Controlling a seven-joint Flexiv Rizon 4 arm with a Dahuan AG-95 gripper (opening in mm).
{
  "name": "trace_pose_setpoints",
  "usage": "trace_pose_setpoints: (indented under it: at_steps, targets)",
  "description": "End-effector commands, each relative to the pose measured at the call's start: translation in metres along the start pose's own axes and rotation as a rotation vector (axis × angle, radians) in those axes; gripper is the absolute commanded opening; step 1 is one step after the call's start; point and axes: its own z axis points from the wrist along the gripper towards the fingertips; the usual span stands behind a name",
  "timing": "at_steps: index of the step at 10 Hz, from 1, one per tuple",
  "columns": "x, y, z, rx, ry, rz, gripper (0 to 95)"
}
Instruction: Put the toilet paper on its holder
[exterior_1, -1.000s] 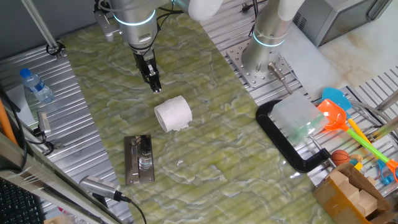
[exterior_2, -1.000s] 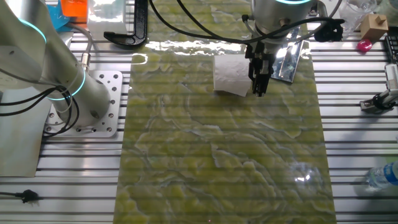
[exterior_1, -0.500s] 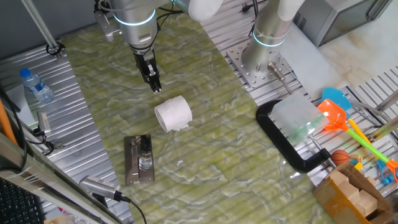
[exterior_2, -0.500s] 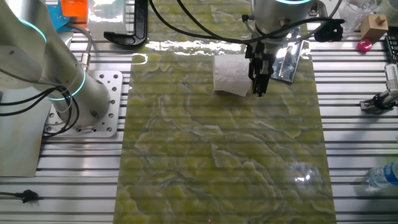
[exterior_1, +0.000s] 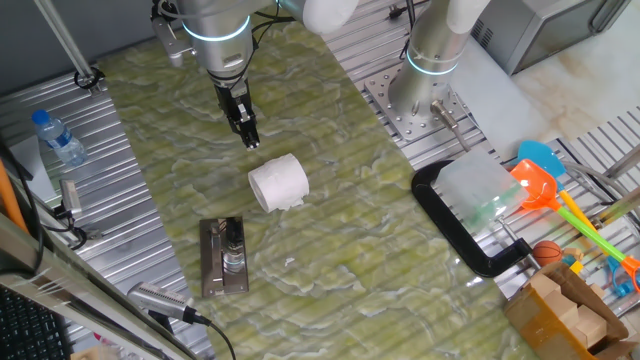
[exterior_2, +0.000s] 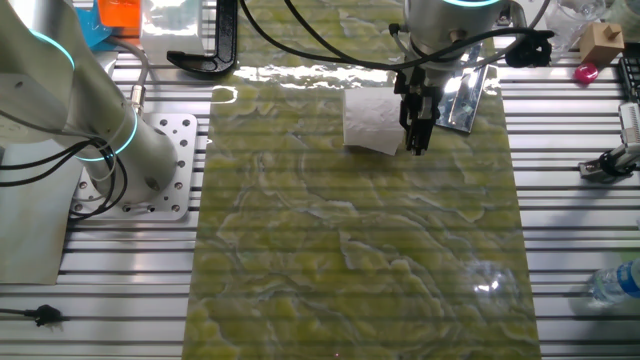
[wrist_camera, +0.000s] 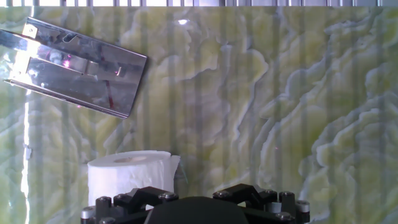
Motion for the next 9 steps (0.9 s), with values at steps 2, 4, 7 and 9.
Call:
trace_pose_setpoints:
  at_steps: [2, 4, 7, 9]
  targets:
    - [0.0000, 0.0005, 0.0000, -0.058, -0.009, -0.306, 57.0]
    - [0.0000, 0.0005, 0.0000, -0.057, -0.009, -0.310, 57.0]
    - [0.0000, 0.0005, 0.0001, -0.057, -0.009, -0.307, 57.0]
    - [0.0000, 0.0006, 0.0001, -0.058, -0.009, -0.302, 57.0]
